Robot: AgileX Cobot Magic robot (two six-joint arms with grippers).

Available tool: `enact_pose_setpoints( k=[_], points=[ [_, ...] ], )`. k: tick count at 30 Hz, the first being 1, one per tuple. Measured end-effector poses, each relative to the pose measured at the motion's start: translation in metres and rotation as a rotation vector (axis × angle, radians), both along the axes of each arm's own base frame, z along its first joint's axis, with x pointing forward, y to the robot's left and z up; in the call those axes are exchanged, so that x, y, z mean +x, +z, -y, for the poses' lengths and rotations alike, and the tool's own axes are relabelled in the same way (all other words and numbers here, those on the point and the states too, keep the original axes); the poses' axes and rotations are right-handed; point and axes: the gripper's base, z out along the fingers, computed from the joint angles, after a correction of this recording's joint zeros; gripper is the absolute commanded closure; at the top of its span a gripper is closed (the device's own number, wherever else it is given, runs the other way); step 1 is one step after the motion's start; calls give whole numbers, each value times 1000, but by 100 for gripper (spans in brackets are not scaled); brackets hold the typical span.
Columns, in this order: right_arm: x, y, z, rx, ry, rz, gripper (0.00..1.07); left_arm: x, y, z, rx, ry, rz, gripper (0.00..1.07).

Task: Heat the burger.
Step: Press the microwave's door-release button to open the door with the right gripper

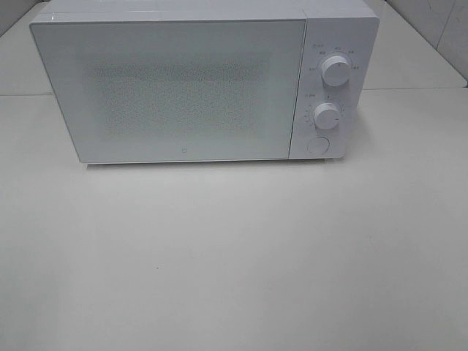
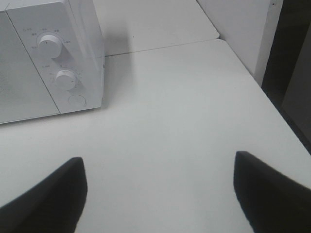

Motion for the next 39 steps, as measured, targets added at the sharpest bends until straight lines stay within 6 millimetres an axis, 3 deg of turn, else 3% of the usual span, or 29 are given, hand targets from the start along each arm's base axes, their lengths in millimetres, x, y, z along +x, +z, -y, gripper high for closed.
enact_pose_setpoints(
  k=[7,29,35,39],
  points=[
    [6,-17,-2,13,11,-61,32,0,0,0,0,0,0,6],
    [6,-18,-3,16,13,-70,32,0,0,0,0,0,0,6],
    [3,-4,-3,16,16,7,32,0,0,0,0,0,0,6],
    [11,6,-3,10,20,74,32,0,0,0,0,0,0,6]
  ],
)
